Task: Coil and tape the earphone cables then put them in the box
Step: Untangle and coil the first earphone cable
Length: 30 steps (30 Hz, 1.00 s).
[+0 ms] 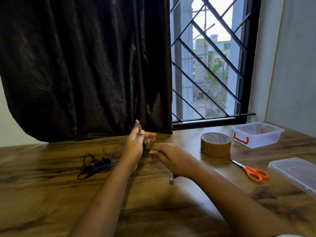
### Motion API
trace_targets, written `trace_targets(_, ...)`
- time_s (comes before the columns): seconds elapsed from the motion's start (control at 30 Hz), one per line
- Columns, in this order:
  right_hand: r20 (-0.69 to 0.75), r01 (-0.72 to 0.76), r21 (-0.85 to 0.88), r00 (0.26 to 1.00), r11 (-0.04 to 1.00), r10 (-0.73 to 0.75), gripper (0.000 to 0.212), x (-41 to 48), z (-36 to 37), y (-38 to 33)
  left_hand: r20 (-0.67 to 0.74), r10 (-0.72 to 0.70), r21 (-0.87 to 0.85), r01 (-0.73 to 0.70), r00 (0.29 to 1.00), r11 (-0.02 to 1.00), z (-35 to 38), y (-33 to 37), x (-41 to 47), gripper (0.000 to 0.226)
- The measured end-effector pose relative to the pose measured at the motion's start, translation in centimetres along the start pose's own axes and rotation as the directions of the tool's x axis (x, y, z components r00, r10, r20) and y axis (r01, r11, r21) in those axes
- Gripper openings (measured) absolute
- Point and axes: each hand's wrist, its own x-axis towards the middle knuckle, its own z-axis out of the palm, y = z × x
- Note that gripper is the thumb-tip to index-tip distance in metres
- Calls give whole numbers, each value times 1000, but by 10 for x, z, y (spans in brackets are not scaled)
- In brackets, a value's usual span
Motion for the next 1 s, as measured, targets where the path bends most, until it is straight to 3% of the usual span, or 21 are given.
trace_targets(0.1, -166, 46, -45, 985, 998, -53, 11, -1, -13, 7, 217, -125, 121, 101, 968, 988, 8, -1, -6, 42)
trace_targets(0.2, -247, 16, -125, 968, 992, -47, 13, -4, -26, 15, 393, -213, 126, 178, 894, 976, 11, 2, -10, 29)
trace_targets(0.3, -313, 25, -99, 948, 995, -55, 6, -5, -33, 19, 471, -305, -11, 351, 828, 936, 8, 6, -13, 32)
trace_targets(0.43, -371, 82, 19, 926, 996, -69, 9, -1, -32, 21, 572, -312, -174, 484, 759, 858, 4, 13, -17, 32)
trace_targets(0.63, -367, 22, 264, 927, 964, 79, 14, -2, -34, 18, 663, -313, -252, 596, 680, 762, 1, 11, -18, 34)
trace_targets(0.83, -271, -40, 520, 940, 853, 210, 19, -1, -30, 26, 746, -250, -279, 630, 617, 725, 0, 13, -13, 22)
trace_targets(1.0, -185, -121, 662, 930, 740, 317, 15, -2, -24, 21, 716, -195, -323, 565, 671, 759, 3, 12, -13, 20)
